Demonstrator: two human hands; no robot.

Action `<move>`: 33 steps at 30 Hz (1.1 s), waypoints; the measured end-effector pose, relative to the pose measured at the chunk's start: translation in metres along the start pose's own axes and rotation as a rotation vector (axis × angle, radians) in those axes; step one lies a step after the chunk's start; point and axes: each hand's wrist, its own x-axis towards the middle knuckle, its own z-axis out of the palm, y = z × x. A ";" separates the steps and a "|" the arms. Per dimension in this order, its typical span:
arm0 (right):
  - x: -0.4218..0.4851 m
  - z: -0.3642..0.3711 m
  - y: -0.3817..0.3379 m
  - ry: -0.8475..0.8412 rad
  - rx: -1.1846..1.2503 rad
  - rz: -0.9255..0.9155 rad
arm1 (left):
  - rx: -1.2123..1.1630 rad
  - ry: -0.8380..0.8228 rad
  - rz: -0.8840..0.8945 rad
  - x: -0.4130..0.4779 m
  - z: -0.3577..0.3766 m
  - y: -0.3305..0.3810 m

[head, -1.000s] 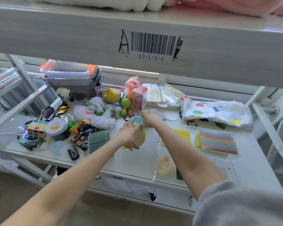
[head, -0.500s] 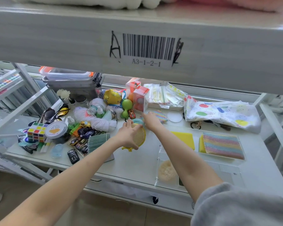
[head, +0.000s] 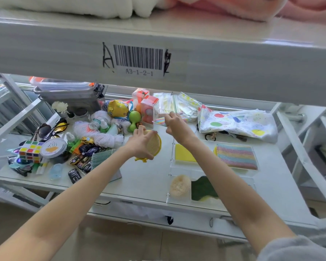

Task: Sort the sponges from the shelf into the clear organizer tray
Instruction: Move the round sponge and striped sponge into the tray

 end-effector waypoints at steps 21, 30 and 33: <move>-0.149 -0.035 0.056 0.041 -0.204 0.293 | 0.019 -0.013 0.205 -0.039 0.010 0.120; -0.151 -0.045 0.069 -0.022 -0.121 0.276 | -0.041 -0.071 0.301 -0.052 0.024 0.155; -0.158 -0.060 0.083 -0.004 -0.125 0.312 | -0.099 -0.111 0.346 -0.054 0.029 0.175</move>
